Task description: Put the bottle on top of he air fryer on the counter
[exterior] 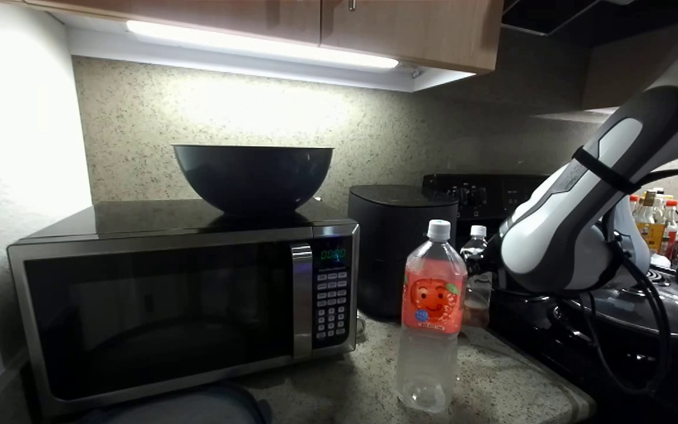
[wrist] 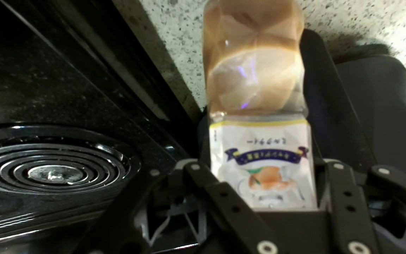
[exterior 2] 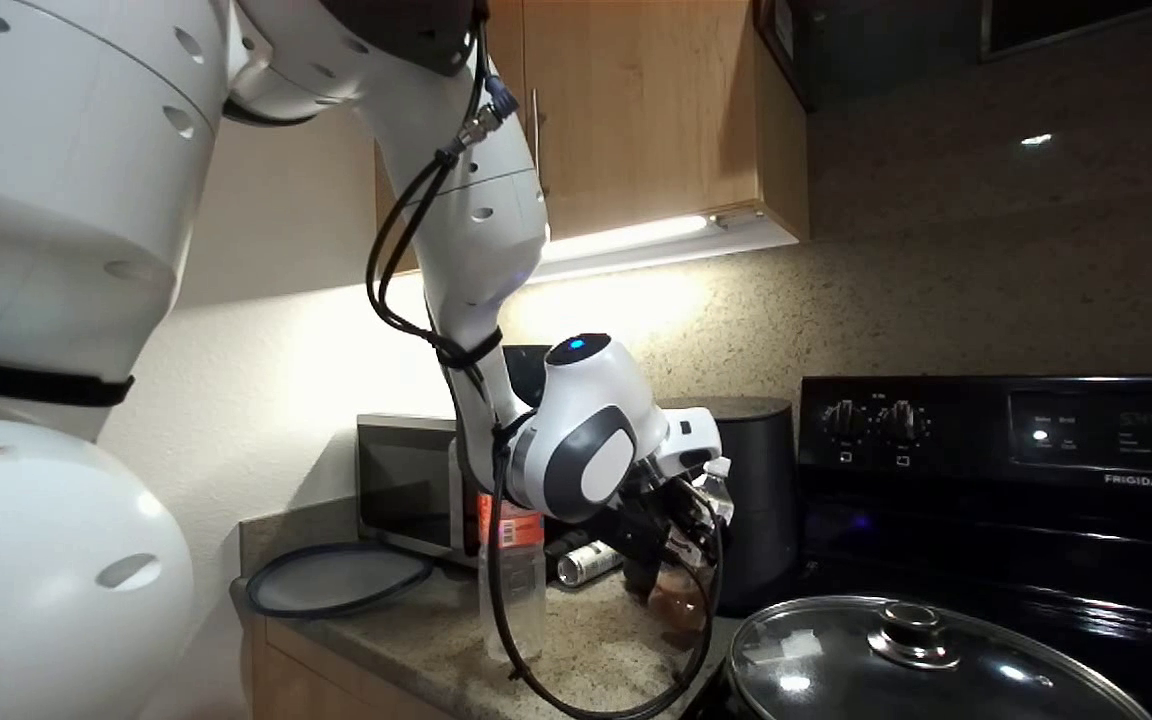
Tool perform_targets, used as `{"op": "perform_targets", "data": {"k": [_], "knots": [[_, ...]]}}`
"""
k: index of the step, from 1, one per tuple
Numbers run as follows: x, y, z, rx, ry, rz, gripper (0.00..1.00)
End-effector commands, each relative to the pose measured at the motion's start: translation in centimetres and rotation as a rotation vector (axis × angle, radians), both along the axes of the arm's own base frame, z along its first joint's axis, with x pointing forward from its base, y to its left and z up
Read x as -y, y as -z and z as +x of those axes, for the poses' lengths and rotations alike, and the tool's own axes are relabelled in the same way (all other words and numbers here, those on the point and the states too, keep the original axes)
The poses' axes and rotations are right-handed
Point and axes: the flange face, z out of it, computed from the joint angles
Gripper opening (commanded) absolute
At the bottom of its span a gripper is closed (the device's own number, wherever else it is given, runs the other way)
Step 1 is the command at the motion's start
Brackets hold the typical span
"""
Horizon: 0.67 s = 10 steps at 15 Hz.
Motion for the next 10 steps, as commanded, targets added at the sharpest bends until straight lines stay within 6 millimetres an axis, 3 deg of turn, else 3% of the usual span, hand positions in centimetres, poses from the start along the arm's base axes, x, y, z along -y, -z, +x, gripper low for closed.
{"op": "perform_targets", "data": {"k": [1,4,5,6,9,10], "knots": [[0.1,1.2,0.5,-0.001,0.0,0.018,0.29],[0.2,2.3,0.5,-0.018,-0.008,0.025,0.29],[0.2,2.5,0.5,-0.023,-0.008,0.028,0.62],[0.3,2.7,0.5,-0.026,-0.006,0.032,0.8],[0.4,2.7,0.6,-0.026,-0.003,0.038,0.98],[0.4,2.6,0.7,-0.024,-0.003,0.039,0.99]]}}
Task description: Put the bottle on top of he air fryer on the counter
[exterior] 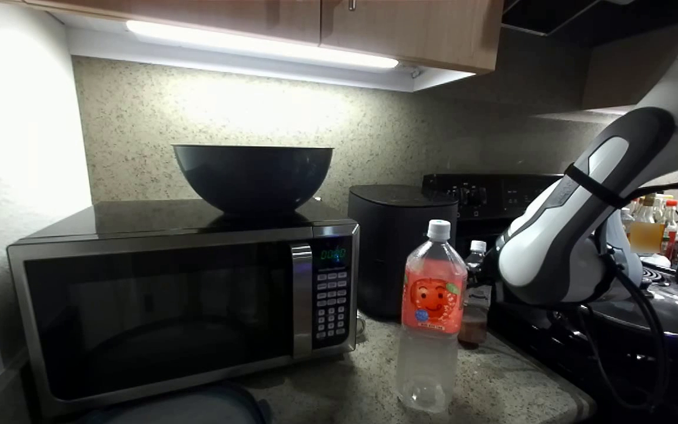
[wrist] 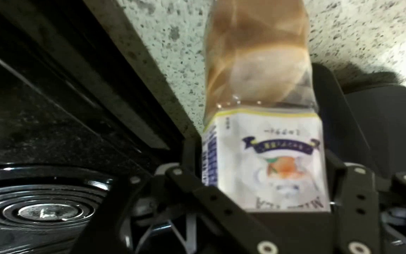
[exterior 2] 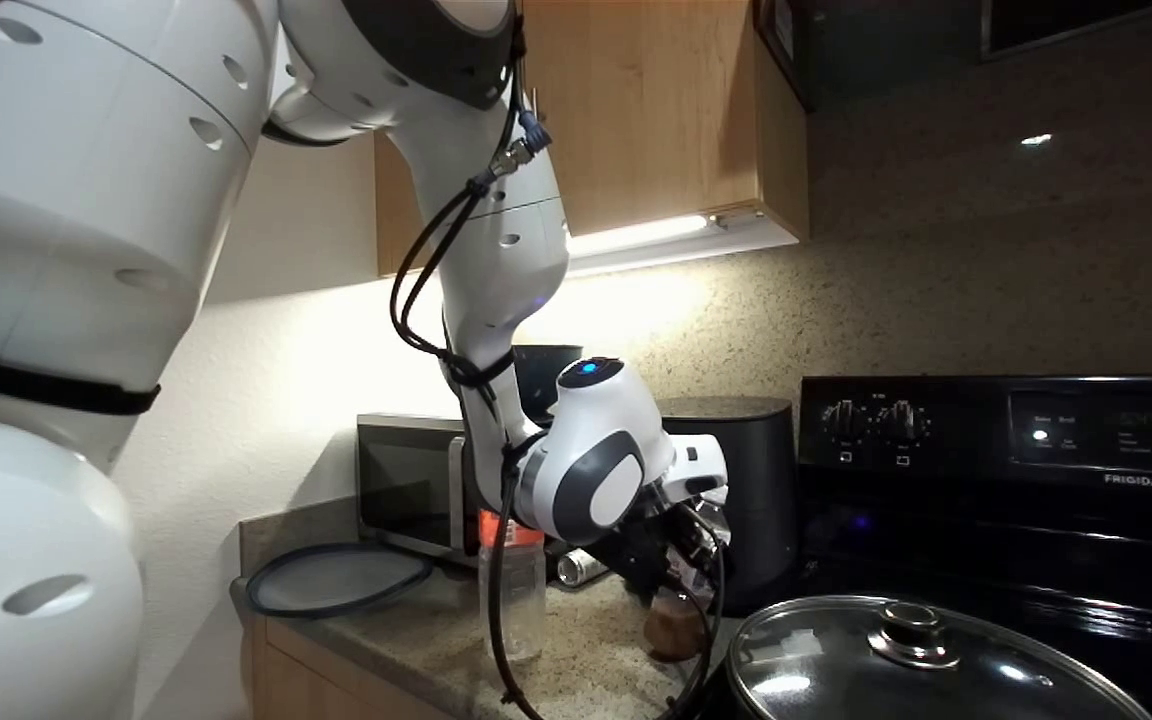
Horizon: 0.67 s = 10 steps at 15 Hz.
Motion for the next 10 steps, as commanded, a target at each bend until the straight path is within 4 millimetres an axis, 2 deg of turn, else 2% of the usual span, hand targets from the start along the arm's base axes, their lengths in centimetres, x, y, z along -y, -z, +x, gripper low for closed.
{"op": "perform_targets", "data": {"k": [1,6,10], "knots": [[0.2,-0.3,0.2,0.019,0.005,0.013,1.0],[0.2,-1.5,0.5,0.031,-0.004,0.003,1.0],[-0.7,-4.9,0.0,0.071,-0.04,-0.055,1.0]]}}
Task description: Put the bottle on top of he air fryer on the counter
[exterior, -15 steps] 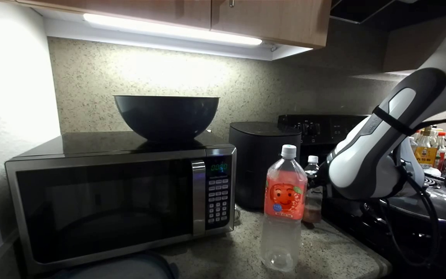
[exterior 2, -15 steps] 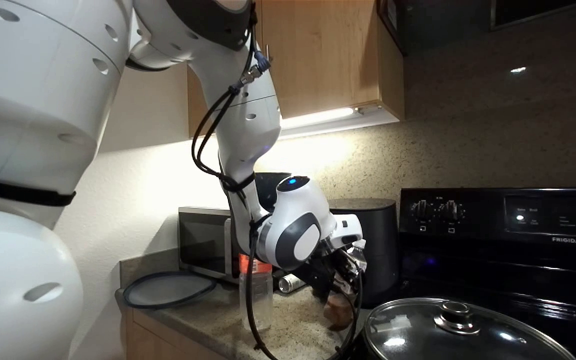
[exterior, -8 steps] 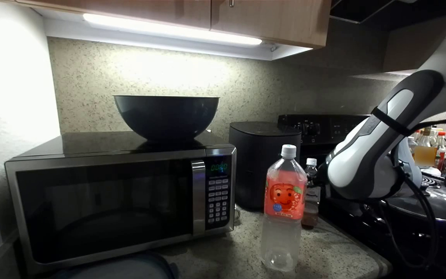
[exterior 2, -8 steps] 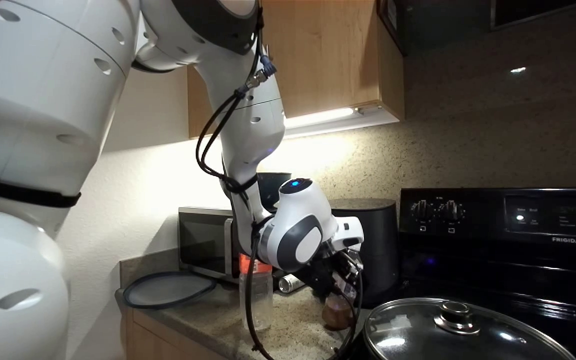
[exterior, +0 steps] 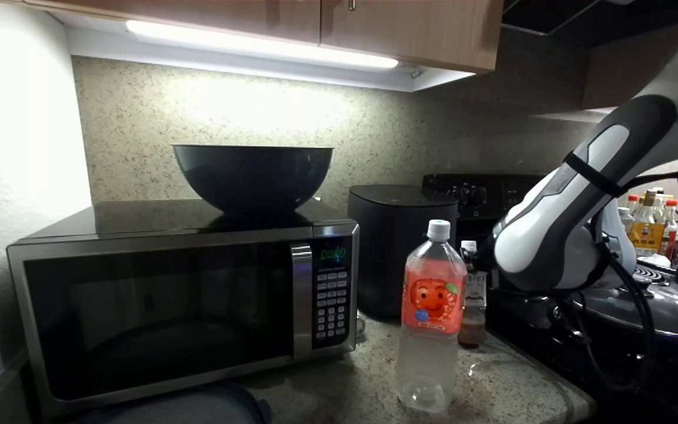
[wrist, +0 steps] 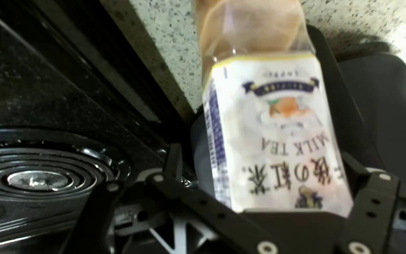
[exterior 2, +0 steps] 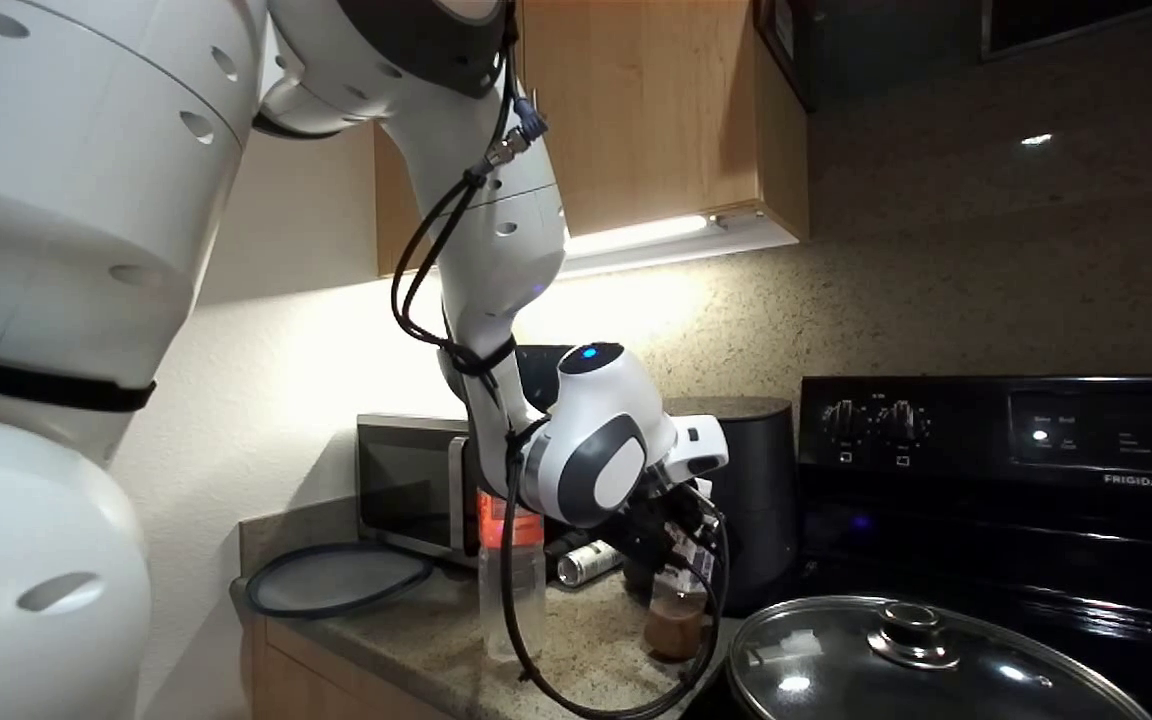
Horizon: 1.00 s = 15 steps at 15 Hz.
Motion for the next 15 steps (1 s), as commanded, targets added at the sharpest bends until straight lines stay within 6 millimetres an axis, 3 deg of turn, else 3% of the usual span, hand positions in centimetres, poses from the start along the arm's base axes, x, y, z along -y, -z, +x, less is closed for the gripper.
{"op": "perform_targets", "data": {"k": [1,6,11,12,15], "knots": [[-1.4,-4.3,-1.3,0.043,-0.049,-0.052,1.0],[-3.0,-8.6,-2.4,0.136,-0.102,-0.123,1.0],[-4.1,-9.8,-2.9,0.138,-0.117,-0.118,1.0],[-3.8,-9.4,-1.7,0.145,-0.101,-0.113,1.0],[-4.0,-9.4,-1.6,0.145,-0.103,-0.113,1.0]]}}
